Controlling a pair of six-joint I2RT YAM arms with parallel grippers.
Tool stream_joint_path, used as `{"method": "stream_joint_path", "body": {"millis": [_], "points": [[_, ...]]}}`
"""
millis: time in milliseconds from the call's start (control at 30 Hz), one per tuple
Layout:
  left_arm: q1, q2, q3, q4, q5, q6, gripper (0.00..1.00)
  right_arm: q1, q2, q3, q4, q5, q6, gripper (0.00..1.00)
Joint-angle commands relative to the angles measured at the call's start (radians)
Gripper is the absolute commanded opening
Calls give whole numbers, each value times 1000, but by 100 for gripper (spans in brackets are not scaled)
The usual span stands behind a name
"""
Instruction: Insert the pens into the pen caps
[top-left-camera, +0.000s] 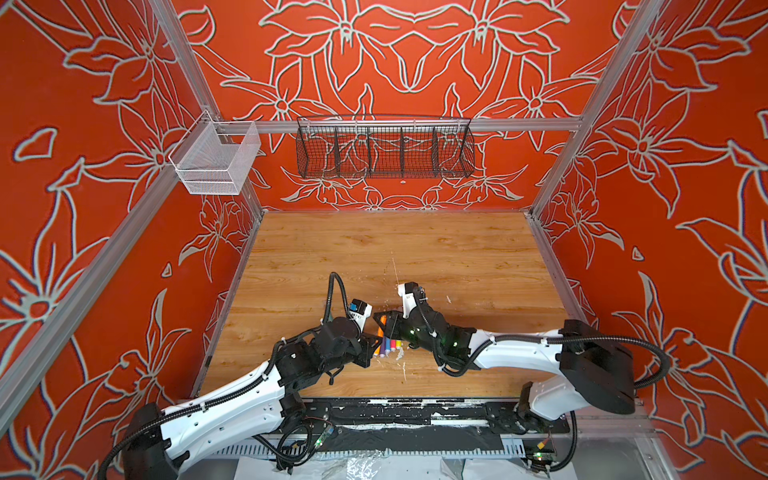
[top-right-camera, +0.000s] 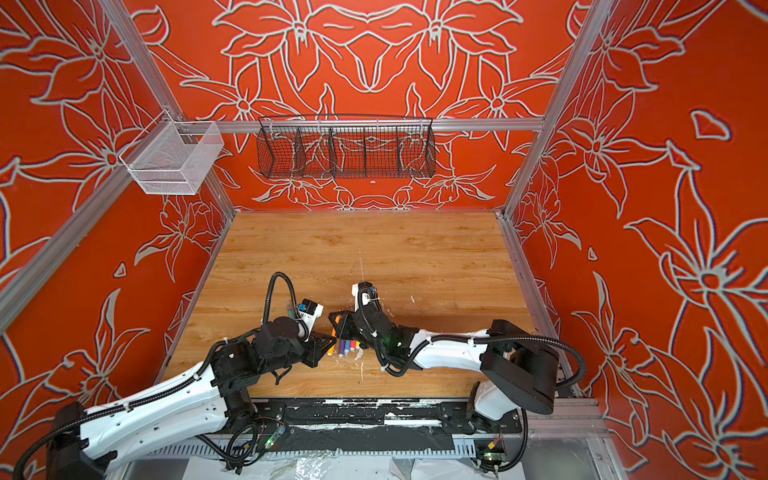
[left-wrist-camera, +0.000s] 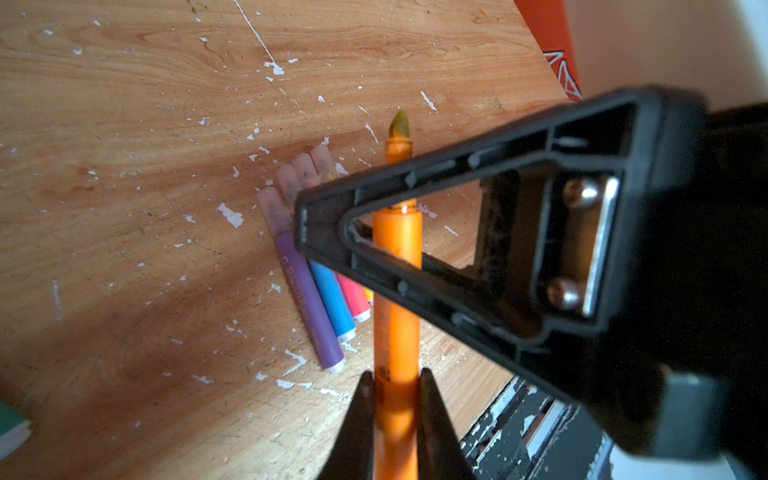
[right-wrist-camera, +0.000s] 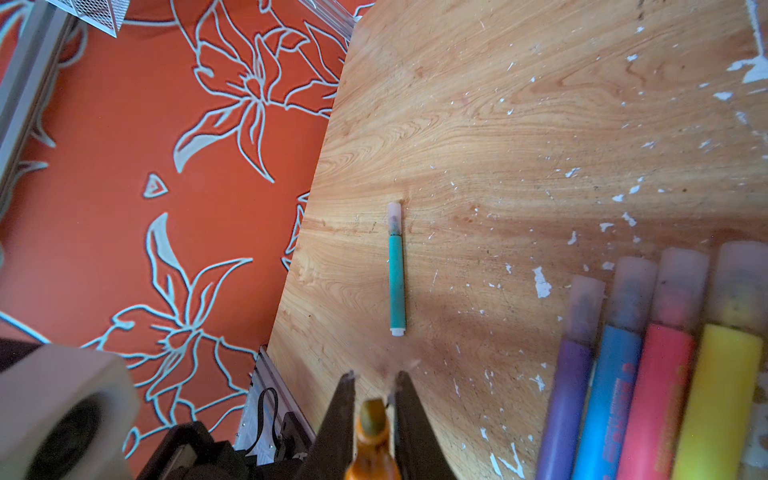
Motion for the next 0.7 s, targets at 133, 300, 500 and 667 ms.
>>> {"method": "stream_joint_path", "body": {"millis": [133,300,500,667], "points": [[-9,34,4,111,11,10,27,20,-40,-16,63,17,36,3],[-9,62,-8,185,30,7,25,26,-45,-21,77,21,41,2],[-9,110,-21,238,31,-5,15,30,-59,-25,79,28,38,1],[-10,96,-21,216,-3,-15,0,30,-96,-42,44,64,12,20]]}}
